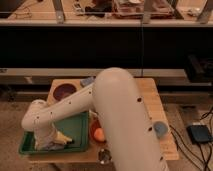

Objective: Place towel in plastic cup

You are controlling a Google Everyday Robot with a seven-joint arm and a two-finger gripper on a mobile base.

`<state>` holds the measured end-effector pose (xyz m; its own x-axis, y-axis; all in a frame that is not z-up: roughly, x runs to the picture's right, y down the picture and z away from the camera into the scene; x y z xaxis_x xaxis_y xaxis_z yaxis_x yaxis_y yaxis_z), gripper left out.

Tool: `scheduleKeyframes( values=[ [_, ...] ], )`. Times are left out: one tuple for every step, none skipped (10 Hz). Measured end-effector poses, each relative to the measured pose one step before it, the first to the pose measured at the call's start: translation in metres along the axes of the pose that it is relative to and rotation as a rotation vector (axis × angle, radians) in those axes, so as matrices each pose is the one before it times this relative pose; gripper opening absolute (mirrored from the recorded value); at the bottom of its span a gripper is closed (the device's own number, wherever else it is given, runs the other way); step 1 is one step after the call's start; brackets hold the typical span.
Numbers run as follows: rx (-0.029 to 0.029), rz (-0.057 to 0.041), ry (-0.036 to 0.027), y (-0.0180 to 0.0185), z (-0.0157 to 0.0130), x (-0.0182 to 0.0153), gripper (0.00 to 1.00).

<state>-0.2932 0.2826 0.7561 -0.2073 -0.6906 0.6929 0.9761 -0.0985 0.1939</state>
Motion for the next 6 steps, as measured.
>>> scheduleKeyframes(
  values=[
    [0.00146,-0.00977,0.00119,-0.00056,0.00358,0.00196,0.80],
    [0.00214,-0.01916,0.00159,-0.00265,0.00456,0.00358,0.80],
    [0.00596,-0.01786,-0.00125,-0.00454,0.00399,0.00366,0.79],
    [0.00907,-0.01794,0.00082,-0.00579,0.00410,0.00535,0.71],
    [0.00770,-0.00839,0.00072,-0.00453,0.00239,0.00363,0.62],
    [0.00654,-0.00967,0.00088,-0.00552,0.00165,0.00336,0.53]
  ],
)
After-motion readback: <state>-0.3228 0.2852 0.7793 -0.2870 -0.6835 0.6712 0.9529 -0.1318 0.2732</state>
